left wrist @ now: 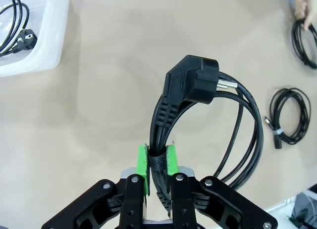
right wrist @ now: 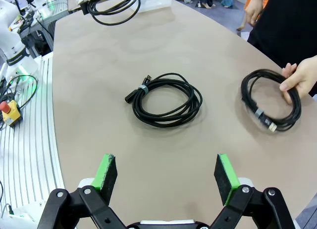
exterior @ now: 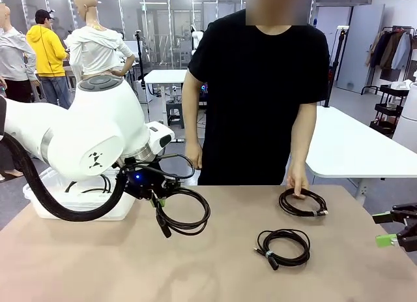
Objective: Organize and store the cables.
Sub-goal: Place the Power Cable into the Organizing box.
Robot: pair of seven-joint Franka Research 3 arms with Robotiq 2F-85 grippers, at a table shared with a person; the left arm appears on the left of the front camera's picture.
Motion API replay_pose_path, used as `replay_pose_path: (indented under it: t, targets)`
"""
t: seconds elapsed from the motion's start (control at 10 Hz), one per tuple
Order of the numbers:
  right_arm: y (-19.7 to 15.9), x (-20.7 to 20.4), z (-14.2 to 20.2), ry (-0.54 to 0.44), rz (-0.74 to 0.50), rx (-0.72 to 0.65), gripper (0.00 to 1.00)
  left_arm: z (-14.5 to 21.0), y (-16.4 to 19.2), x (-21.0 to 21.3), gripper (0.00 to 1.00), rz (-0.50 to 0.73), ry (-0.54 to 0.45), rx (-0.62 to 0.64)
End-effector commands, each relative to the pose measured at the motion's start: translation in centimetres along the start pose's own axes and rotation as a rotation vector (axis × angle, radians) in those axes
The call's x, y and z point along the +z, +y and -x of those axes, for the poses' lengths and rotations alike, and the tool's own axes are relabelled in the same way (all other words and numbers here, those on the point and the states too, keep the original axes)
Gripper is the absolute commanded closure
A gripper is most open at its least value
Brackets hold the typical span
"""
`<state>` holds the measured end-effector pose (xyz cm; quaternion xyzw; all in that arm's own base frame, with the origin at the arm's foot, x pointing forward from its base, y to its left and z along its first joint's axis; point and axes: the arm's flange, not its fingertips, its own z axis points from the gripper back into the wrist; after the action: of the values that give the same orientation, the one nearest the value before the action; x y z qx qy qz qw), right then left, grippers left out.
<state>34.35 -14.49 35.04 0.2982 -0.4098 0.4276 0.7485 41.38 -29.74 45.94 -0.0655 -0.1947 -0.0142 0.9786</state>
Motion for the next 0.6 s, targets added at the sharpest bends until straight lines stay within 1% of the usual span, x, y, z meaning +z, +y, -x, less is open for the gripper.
replay_pose_path:
  t: [0.0, 0.1, 0.2, 0.3, 0.4, 0.5]
  targets:
    - [-0.2, -0.1, -0.2, -0.003, 0.017, -0.013, 0.0, -0.2, -0.2, 0.4, 1.0, 0.005, -0.005, 0.03]
    - [-0.2, -0.1, -0.2, -0.003, 0.017, -0.013, 0.0, 0.0, 0.0, 0.0, 0.83, 0.0, 0.0, 0.0]
    - [-0.2, -0.1, -0.2, -0.003, 0.017, -0.013, 0.0, -2.3, 2.1, 1.3, 0.83, 0.045, -0.048, -0.112]
    - [-0.2, -0.1, -0.2, -0.003, 0.017, -0.013, 0.0, -5.2, 5.8, 2.2, 0.83, 0.029, -0.116, -0.14]
    - [-0.2, -0.1, -0.2, -0.003, 0.017, -0.013, 0.0, -8.1, 10.7, 3.4, 0.83, 0.058, -0.148, -0.168]
    - [-0.2, -0.1, -0.2, -0.003, 0.017, -0.013, 0.0, -10.2, 14.9, 4.2, 0.83, 0.065, -0.183, -0.143]
